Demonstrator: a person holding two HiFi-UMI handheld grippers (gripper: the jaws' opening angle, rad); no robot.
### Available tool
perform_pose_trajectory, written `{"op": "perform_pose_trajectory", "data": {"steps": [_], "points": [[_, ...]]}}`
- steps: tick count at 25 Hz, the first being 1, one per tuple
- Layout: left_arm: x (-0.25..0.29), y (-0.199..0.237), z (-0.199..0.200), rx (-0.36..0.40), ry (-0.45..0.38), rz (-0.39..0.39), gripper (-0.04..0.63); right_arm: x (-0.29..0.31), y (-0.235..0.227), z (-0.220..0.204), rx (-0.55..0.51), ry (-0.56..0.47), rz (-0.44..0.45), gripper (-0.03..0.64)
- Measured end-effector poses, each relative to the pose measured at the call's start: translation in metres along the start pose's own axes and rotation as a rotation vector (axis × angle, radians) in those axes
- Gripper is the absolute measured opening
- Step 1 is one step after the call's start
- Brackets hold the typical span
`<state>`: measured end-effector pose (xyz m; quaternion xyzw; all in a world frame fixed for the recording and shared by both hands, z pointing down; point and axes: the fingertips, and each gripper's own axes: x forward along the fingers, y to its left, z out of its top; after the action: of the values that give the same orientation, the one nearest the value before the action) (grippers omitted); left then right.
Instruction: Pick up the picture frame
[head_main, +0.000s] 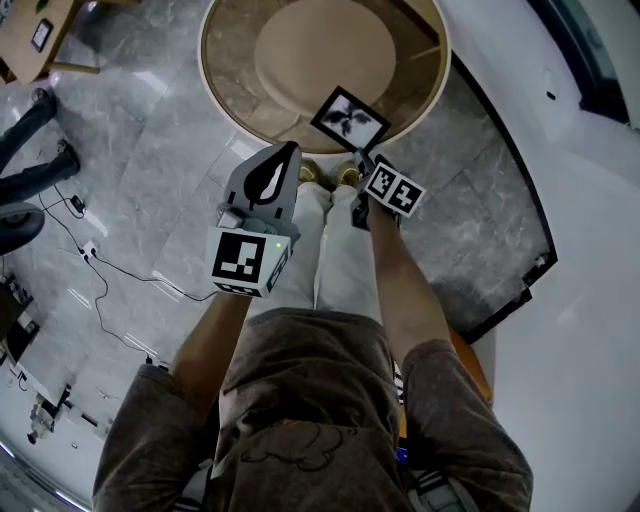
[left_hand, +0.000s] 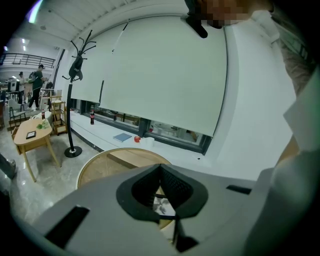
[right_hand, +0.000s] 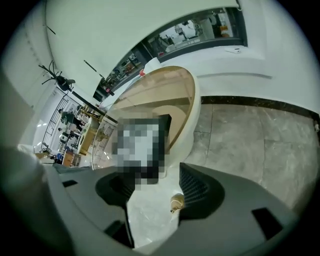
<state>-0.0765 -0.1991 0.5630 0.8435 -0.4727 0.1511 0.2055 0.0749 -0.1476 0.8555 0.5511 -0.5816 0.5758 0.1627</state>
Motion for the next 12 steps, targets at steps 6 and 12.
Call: {"op": "perform_pose_trajectory", "data": {"steps": [6,12], "points": [[-0.001,0.000,-0.006,0.006,0.013,-0.006,0.018,0.004,0.003,-0.003,0.056,-0.014,0.045,0.255],[-0.002,0.001,-0.012,0.002,0.022,-0.009,0.018,0.007,0.005,-0.002,0.072,-0.024,0.072,0.255]]}}
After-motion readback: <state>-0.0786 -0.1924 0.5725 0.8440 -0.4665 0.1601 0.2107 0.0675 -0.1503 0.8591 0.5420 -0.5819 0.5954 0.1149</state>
